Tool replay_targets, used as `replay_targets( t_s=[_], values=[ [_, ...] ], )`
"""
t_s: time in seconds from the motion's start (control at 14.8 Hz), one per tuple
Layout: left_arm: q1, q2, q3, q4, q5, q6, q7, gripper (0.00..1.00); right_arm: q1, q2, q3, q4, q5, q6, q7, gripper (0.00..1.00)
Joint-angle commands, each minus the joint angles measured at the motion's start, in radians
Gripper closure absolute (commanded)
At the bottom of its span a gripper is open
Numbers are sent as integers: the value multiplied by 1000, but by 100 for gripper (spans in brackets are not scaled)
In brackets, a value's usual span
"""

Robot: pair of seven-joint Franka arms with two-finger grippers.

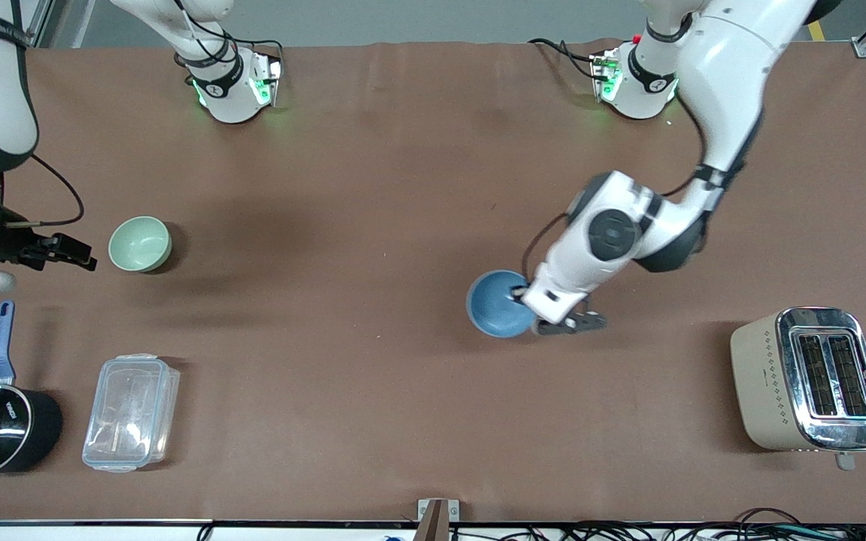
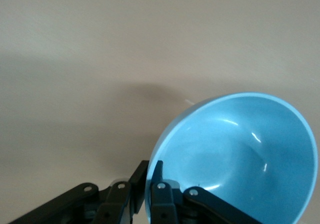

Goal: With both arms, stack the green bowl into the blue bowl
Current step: 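Grasp the blue bowl rim and drag it toward the table middle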

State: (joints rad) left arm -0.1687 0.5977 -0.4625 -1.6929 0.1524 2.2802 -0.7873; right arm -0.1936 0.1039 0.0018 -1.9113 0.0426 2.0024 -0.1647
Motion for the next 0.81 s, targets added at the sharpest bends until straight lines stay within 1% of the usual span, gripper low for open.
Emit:
replay_targets(
  t_s=[0.0,0.14,0.27,0.41,0.54,0.61,0.68,0.74],
  values=[
    [-101,109,7,108,19,-10,-102,100,-55,77,13,-5,16,44,-50,0],
    [-164,132,21,108,19,19,-145,100,-93,138,14,-5,22,91,-111,0],
    [-195,161,21,107,19,70,-179,100,-125,177,14,-9,58,96,-179,0],
    [-225,195,24,108,19,119,-223,100,-145,188,14,-58,77,98,-242,0],
    [-242,209,36,108,19,143,-231,97,-184,188,14,-100,77,107,-304,0],
    [-244,214,36,108,19,143,-231,88,-217,201,14,-103,77,117,-359,0],
    [-244,215,38,108,19,143,-231,76,-245,229,15,-104,79,128,-398,0],
    [-241,214,38,108,19,142,-231,56,-262,250,15,-109,80,136,-417,0]
  ],
)
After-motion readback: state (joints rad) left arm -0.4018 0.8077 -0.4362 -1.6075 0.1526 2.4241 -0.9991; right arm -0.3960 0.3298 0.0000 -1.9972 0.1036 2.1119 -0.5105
